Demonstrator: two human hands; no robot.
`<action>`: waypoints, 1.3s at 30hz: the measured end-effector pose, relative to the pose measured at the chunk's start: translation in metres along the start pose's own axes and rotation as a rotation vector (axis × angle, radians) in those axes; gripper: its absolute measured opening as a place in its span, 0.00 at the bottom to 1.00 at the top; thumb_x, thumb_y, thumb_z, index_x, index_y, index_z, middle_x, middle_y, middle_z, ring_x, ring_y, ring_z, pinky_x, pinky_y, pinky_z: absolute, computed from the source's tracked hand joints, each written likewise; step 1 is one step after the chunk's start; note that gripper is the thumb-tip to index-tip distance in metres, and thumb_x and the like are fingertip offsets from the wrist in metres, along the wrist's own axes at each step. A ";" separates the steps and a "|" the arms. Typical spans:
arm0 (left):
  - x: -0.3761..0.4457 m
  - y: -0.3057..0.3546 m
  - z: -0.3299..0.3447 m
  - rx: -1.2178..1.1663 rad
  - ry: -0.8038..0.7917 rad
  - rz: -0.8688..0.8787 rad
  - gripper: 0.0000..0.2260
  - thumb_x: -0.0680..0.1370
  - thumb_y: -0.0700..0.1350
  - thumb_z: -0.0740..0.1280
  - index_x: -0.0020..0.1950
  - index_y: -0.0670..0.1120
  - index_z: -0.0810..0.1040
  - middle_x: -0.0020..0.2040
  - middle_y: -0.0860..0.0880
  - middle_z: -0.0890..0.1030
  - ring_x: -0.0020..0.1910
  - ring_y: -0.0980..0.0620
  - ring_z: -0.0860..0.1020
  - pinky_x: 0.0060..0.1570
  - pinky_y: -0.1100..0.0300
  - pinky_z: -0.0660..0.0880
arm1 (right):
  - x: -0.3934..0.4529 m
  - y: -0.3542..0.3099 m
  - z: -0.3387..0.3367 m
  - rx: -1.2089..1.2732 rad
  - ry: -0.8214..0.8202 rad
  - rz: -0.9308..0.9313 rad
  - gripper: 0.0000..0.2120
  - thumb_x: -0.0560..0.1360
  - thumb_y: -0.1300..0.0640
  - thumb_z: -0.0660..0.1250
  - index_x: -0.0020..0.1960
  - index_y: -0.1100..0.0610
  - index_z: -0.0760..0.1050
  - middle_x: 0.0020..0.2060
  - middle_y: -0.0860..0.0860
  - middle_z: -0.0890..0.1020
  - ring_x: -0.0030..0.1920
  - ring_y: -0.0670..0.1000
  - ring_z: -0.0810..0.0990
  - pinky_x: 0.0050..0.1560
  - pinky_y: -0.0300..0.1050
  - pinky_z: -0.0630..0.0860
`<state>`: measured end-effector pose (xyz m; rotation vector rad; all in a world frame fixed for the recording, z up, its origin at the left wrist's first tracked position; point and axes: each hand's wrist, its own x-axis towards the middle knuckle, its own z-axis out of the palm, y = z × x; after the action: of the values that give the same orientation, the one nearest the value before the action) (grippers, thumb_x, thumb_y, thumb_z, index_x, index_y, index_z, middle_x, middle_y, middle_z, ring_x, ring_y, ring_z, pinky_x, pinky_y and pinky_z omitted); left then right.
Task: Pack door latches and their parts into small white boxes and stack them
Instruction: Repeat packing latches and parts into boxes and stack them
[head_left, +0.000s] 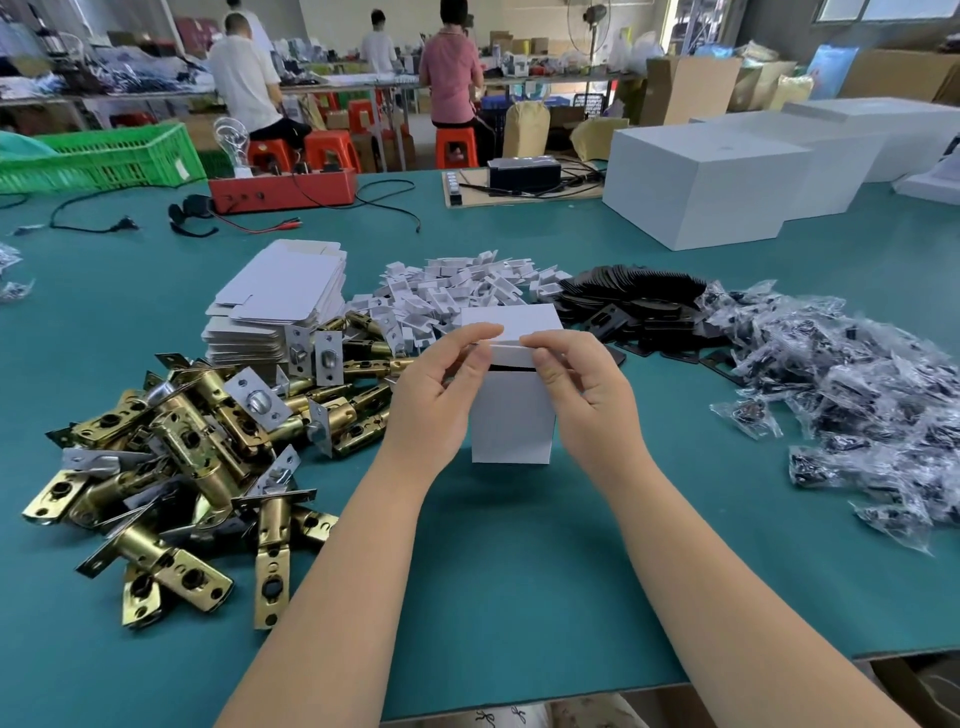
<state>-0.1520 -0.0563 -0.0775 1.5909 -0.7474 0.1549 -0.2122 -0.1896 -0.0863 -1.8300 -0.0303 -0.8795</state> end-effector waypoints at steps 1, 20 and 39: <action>-0.001 0.000 -0.001 -0.015 -0.010 0.002 0.10 0.82 0.42 0.62 0.54 0.57 0.79 0.45 0.65 0.81 0.44 0.66 0.76 0.44 0.74 0.69 | -0.001 0.001 -0.001 -0.010 -0.003 -0.024 0.11 0.79 0.57 0.61 0.50 0.40 0.75 0.48 0.39 0.78 0.52 0.38 0.75 0.53 0.30 0.69; -0.005 -0.007 0.000 -0.367 -0.030 -0.299 0.08 0.74 0.46 0.66 0.41 0.55 0.84 0.41 0.57 0.82 0.43 0.60 0.77 0.44 0.65 0.74 | -0.015 0.019 -0.003 -0.195 -0.065 -0.044 0.13 0.75 0.57 0.66 0.60 0.55 0.77 0.58 0.49 0.71 0.57 0.38 0.68 0.57 0.35 0.70; -0.003 -0.017 -0.004 -0.407 0.030 -0.347 0.22 0.74 0.29 0.68 0.47 0.58 0.83 0.45 0.54 0.84 0.47 0.54 0.82 0.44 0.54 0.82 | -0.017 0.032 -0.001 -0.175 -0.107 0.365 0.41 0.70 0.48 0.74 0.75 0.44 0.53 0.48 0.38 0.76 0.45 0.35 0.77 0.40 0.29 0.70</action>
<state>-0.1438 -0.0523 -0.0925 1.2990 -0.4344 -0.2153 -0.2117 -0.1983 -0.1218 -1.9616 0.3133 -0.5399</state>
